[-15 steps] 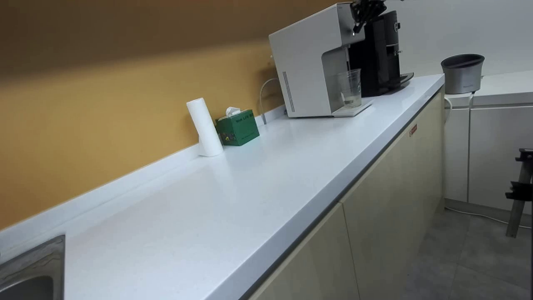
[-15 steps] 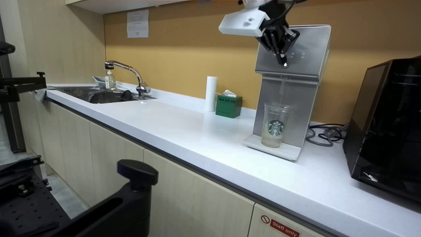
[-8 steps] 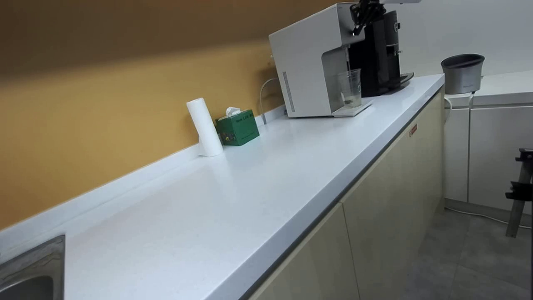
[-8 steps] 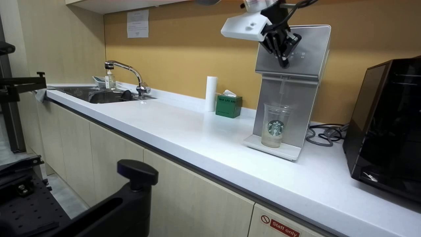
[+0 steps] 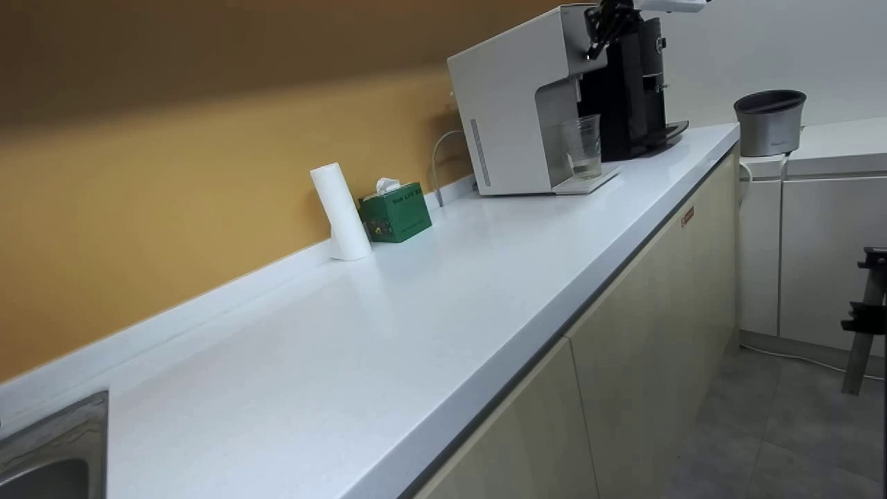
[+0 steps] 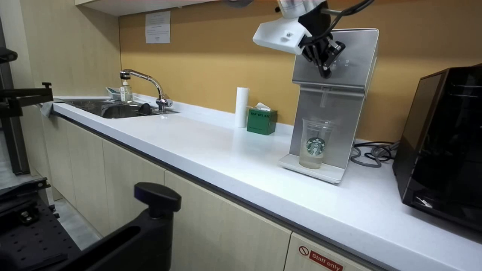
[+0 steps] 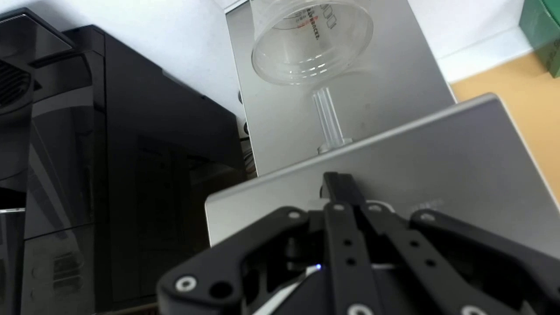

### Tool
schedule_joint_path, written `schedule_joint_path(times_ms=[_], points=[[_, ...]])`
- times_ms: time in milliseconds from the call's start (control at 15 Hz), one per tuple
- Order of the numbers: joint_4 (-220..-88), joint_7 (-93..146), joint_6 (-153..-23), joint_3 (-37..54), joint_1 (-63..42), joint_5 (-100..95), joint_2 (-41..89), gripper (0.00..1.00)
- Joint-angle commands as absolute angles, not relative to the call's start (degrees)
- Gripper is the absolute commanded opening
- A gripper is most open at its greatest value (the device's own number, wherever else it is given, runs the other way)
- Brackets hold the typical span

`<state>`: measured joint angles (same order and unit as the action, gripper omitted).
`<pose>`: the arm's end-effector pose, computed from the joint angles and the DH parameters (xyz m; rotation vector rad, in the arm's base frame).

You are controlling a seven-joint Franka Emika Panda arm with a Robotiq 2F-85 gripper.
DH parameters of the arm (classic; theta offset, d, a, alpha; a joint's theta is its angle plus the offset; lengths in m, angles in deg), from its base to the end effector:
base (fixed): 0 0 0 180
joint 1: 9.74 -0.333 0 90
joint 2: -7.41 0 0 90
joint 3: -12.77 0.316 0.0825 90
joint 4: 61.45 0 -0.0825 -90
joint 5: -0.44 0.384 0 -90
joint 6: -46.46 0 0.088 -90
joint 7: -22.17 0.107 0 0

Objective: Press one button on the coffeemaker.

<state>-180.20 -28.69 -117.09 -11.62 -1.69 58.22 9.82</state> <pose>0.4753 -0.3531 0.4788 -2.7245 0.7630 -1.3553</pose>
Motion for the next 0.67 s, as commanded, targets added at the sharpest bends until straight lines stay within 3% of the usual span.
schedule_joint_path(times_ms=[0,600], points=[[-178.3,-28.2,-116.3,-11.6,-1.6,59.3,11.2,0.00],[-187.5,-18.7,-120.1,-13.2,-0.6,42.9,3.1,0.00]])
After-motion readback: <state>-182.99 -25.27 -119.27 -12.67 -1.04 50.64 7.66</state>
